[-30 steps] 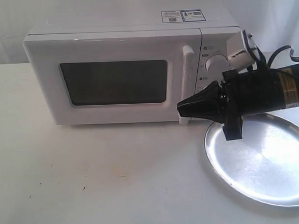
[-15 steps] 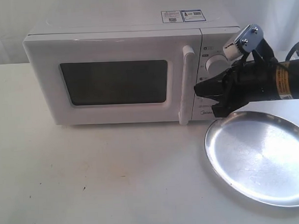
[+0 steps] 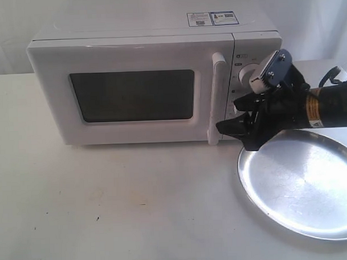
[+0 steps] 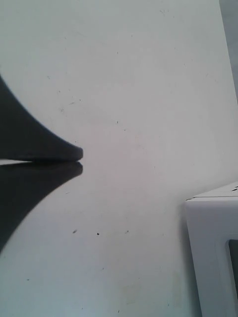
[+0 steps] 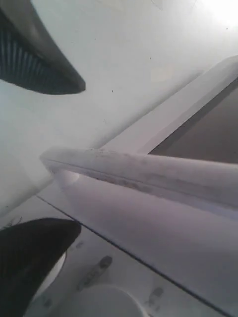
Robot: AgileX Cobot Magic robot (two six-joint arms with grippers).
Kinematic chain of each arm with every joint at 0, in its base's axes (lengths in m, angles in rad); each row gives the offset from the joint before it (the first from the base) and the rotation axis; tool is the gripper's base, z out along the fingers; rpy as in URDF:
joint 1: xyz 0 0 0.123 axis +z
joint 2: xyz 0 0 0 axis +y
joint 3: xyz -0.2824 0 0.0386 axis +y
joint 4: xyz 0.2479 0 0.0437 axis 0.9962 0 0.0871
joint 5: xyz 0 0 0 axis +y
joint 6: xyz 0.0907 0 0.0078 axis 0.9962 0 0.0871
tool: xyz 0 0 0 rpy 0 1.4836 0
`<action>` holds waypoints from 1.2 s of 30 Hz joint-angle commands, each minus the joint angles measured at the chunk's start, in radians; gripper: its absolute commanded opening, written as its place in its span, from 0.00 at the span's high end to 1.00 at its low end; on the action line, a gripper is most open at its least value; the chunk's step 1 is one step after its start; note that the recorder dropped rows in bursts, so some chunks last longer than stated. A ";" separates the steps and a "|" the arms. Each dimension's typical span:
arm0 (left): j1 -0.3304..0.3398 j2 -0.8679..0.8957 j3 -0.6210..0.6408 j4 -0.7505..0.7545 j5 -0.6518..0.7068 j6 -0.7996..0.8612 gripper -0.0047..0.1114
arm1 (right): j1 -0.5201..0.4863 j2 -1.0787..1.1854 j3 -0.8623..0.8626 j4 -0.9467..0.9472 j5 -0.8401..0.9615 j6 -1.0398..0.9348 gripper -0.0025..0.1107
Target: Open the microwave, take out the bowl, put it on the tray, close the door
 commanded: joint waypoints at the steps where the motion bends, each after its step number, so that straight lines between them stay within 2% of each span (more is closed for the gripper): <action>1: -0.004 -0.002 -0.002 -0.007 0.001 -0.004 0.96 | -0.001 0.085 -0.004 0.157 -0.110 -0.228 0.43; 4: -0.004 -0.002 -0.002 -0.007 0.001 -0.004 0.96 | -0.001 0.123 -0.004 0.246 -0.224 -0.313 0.43; 8: -0.004 -0.002 -0.002 -0.007 0.001 -0.004 0.96 | -0.001 0.149 -0.006 0.251 -0.344 -0.353 0.43; 15: -0.004 -0.002 -0.002 -0.007 0.001 -0.004 0.96 | 0.008 0.149 -0.006 0.218 -0.387 -0.353 0.44; 21: -0.004 -0.002 -0.002 -0.007 0.001 -0.004 0.96 | 0.074 0.149 -0.016 0.220 -0.370 -0.358 0.61; 26: -0.004 -0.002 -0.002 -0.007 0.001 -0.004 0.96 | 0.132 0.149 -0.025 0.220 -0.311 -0.367 0.67; 28: -0.004 -0.002 -0.002 -0.007 0.001 -0.004 0.96 | 0.146 0.149 -0.027 0.215 -0.298 -0.375 0.73; 32: -0.004 -0.002 -0.002 -0.007 0.001 -0.004 0.96 | 0.157 0.149 -0.029 0.161 -0.305 -0.389 0.97; 36: -0.004 -0.002 -0.002 -0.007 0.001 -0.004 0.96 | 0.157 0.149 -0.029 0.143 -0.308 -0.389 0.98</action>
